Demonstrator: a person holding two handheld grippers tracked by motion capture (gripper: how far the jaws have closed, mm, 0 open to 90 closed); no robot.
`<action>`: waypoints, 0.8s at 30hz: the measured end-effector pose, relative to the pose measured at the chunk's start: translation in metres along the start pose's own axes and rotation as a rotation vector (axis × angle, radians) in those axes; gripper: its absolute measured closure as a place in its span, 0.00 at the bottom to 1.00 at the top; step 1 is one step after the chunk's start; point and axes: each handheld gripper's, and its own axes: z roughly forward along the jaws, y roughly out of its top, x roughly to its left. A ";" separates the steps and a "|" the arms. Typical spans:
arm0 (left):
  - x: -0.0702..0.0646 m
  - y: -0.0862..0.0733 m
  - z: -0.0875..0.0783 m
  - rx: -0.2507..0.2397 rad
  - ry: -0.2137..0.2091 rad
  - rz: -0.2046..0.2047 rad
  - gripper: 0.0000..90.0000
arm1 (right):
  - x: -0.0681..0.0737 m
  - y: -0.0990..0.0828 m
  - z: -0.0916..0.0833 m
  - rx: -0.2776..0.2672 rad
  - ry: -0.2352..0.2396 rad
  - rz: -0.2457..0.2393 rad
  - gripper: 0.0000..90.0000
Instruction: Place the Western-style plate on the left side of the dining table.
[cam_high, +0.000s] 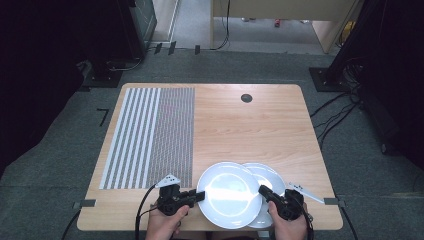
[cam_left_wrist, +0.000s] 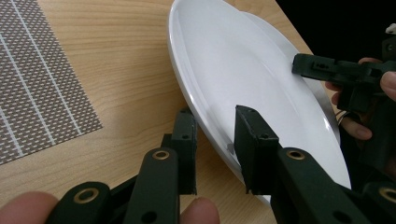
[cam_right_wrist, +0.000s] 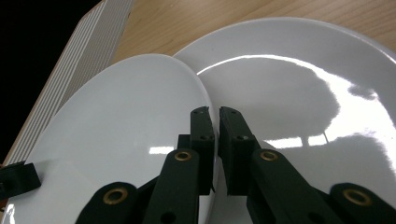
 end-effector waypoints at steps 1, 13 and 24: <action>0.001 0.000 0.000 0.000 -0.002 0.002 0.79 | -0.001 0.000 0.001 0.022 0.019 0.014 0.91; 0.004 -0.001 0.002 0.010 0.008 -0.026 0.78 | -0.002 0.001 0.003 0.025 0.057 0.092 0.93; 0.008 0.006 -0.007 -0.031 -0.024 -0.099 0.85 | 0.000 0.004 0.012 0.047 0.107 0.172 0.93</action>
